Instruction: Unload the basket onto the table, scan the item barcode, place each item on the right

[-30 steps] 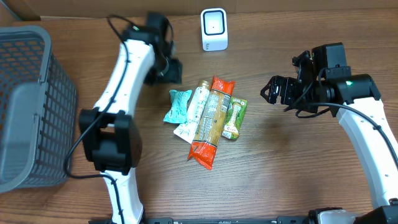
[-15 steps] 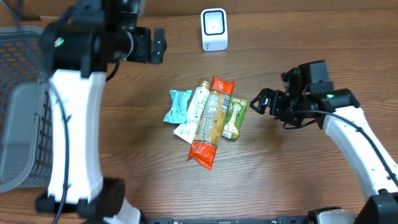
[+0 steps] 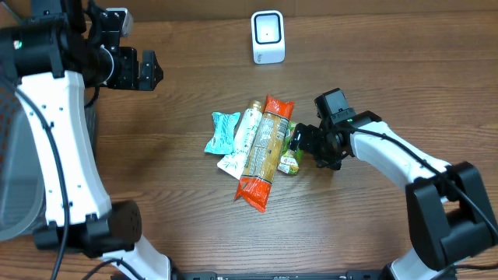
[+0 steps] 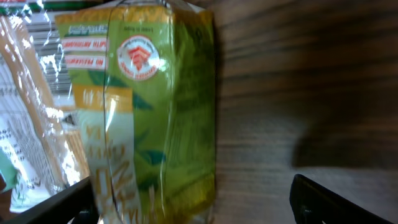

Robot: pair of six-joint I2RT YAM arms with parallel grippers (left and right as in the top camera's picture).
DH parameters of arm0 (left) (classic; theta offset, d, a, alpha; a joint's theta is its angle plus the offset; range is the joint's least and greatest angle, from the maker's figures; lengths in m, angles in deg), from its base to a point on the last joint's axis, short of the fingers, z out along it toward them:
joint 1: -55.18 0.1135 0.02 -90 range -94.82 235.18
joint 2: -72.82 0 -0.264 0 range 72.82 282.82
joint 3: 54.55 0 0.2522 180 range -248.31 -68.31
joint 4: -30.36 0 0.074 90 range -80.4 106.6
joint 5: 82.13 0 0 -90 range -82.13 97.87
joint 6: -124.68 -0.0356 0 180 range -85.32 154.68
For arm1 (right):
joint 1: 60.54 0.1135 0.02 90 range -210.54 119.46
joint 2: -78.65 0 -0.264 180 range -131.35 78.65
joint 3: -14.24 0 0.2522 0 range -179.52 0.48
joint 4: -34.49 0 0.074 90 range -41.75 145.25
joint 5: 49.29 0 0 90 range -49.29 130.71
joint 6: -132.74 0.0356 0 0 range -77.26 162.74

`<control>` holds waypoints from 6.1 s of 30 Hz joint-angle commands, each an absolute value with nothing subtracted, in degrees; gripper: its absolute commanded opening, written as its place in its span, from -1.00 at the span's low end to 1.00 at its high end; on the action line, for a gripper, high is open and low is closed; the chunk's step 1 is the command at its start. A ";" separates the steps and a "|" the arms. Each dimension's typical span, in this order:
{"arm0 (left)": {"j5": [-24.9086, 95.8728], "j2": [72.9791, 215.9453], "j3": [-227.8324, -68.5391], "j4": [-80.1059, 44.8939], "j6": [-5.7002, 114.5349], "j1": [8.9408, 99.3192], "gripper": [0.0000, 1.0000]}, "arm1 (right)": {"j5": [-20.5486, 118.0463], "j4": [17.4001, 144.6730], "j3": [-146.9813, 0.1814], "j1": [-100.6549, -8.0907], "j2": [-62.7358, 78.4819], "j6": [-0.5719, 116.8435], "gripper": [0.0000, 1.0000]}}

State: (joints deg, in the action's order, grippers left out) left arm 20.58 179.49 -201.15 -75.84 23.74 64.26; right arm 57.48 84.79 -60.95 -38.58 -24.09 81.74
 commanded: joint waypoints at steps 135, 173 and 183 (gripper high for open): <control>22.50 188.27 -201.45 -75.95 21.38 64.54 0.99 | -8.81 45.31 -117.23 -31.28 -65.73 -13.21 -0.93; 22.50 188.27 -201.45 -75.95 21.38 64.52 0.99 | 46.05 123.65 -110.63 -49.73 -25.21 69.61 -0.93; 22.50 188.27 -201.45 -75.95 21.38 64.54 0.99 | 40.74 107.30 -82.77 -65.25 -25.21 91.05 -0.93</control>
